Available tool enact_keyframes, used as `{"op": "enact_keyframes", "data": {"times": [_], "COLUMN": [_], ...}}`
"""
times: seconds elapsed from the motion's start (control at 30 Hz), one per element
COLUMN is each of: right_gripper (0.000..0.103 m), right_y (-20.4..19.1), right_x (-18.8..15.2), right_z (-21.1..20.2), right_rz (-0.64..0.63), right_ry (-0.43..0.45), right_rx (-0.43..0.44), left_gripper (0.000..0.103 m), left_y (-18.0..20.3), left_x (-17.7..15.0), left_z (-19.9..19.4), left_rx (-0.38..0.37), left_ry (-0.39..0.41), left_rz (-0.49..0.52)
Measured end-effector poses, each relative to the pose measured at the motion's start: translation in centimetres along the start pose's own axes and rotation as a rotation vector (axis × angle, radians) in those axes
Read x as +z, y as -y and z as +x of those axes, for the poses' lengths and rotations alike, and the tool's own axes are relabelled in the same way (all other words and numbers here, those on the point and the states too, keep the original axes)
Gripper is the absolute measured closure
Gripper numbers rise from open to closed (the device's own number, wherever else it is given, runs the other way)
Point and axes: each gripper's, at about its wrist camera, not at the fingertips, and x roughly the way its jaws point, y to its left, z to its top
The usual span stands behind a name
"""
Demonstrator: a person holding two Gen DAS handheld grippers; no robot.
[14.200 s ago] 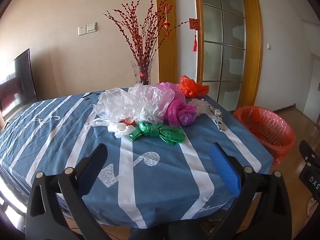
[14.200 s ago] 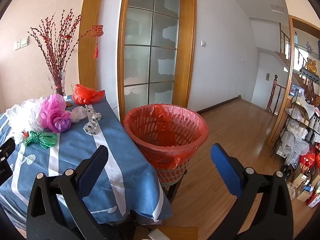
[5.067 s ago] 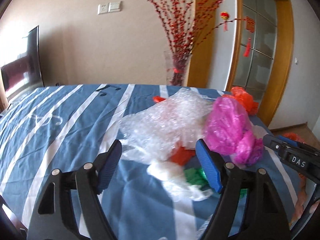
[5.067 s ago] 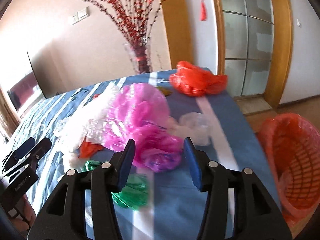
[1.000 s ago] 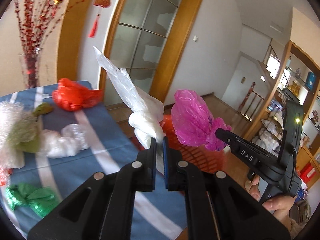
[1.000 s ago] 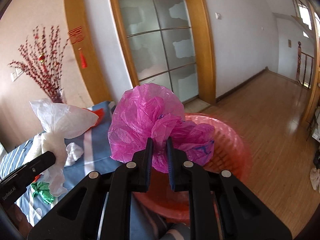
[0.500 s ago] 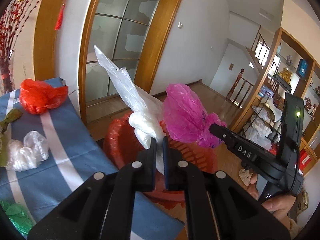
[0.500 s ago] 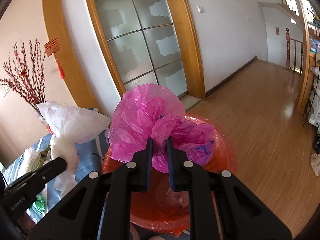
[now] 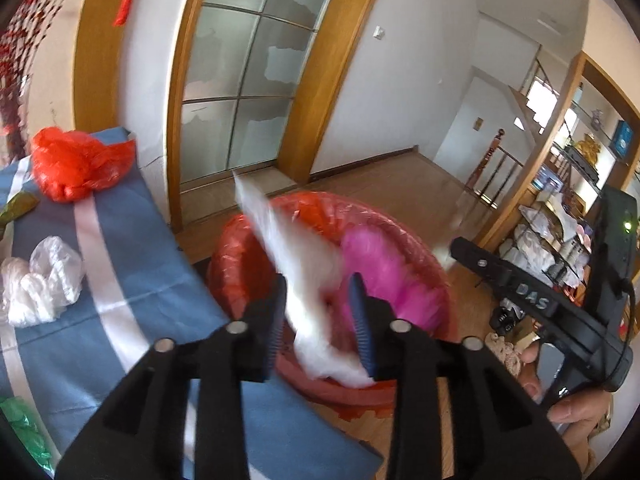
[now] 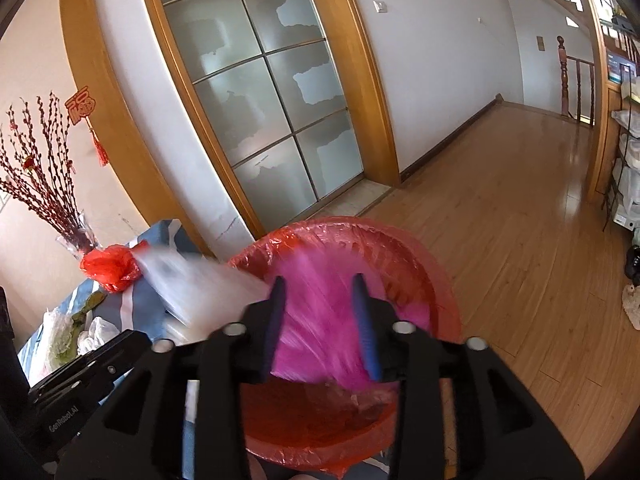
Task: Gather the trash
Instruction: 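Open both tools to drop the bags into the basket, then return to the table and close the right tool on the green bag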
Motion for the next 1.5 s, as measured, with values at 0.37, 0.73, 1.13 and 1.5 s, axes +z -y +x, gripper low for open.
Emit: {"op": "enact_keyframes", "data": {"times": [0.37, 0.73, 1.13, 1.5], "right_gripper": [0.051, 0.051, 0.051, 0.051], "right_y": [-2.5, -11.5, -24.7, -31.4], "right_x": [-0.8, -4.1, -10.7, -16.4], "right_z": [-0.8, -0.9, -2.2, -1.7], "right_rz": [-0.098, -0.283, -0.517, -0.685], "right_ry": [0.009, -0.078, -0.202, -0.319], "right_rx": [0.01, 0.209, 0.497, 0.57], "left_gripper": [0.049, 0.038, 0.035, 0.034], "left_y": [-4.5, -12.8, -20.1, -22.8], "left_x": [-2.2, -6.5, -11.2, -13.9], "left_z": [-5.2, -15.9, -24.5, -28.0], "left_rx": [0.212, 0.514, 0.739, 0.765], "left_ry": [0.037, 0.133, 0.185, 0.207], "left_rz": [-0.021, -0.109, -0.261, -0.357]}}
